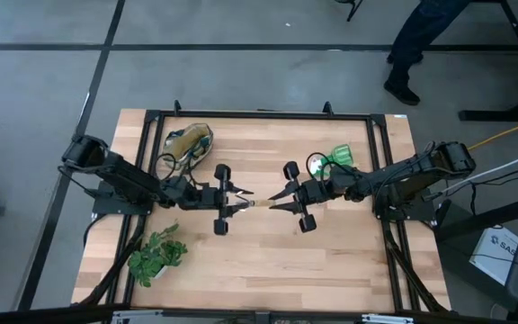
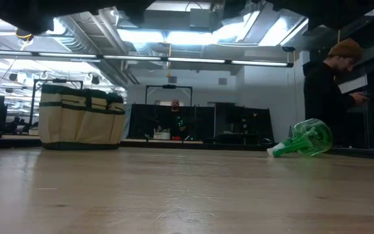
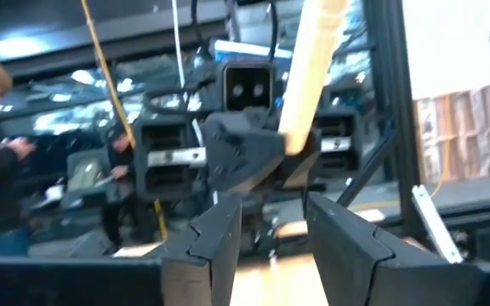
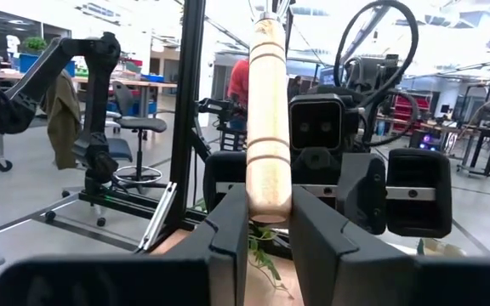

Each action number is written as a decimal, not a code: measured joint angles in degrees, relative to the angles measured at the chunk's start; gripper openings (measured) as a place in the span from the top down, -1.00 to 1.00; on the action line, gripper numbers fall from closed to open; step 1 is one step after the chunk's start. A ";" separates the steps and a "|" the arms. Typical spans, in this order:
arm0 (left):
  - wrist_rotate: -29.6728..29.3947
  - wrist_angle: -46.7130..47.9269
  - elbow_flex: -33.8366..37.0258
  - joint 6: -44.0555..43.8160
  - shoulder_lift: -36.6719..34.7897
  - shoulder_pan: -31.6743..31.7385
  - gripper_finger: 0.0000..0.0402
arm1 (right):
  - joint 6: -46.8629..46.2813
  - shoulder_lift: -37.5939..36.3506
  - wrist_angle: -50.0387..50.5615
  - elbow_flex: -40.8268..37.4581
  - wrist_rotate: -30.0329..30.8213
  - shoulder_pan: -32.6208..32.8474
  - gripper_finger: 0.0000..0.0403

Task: Pick & Place Garden tools in Gardening bag
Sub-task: Put the hand rake into the gardening bag

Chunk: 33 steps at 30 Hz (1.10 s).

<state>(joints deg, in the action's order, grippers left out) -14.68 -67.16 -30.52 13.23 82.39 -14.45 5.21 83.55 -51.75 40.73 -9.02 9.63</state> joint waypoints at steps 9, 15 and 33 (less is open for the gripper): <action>2.01 -18.32 -0.09 3.31 8.01 0.74 0.36 | 0.17 0.00 0.04 0.00 0.00 0.02 0.67; 6.50 -22.22 -2.51 4.38 11.62 0.74 0.36 | 0.20 0.49 0.11 0.00 0.00 0.02 0.67; 8.72 -19.95 -7.76 6.02 13.55 0.74 0.36 | -0.07 3.89 -1.22 0.02 1.97 -0.28 0.67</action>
<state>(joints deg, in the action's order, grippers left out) -5.96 -87.11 -38.28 19.26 95.94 -13.72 5.15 87.44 -52.97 40.75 -7.05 9.34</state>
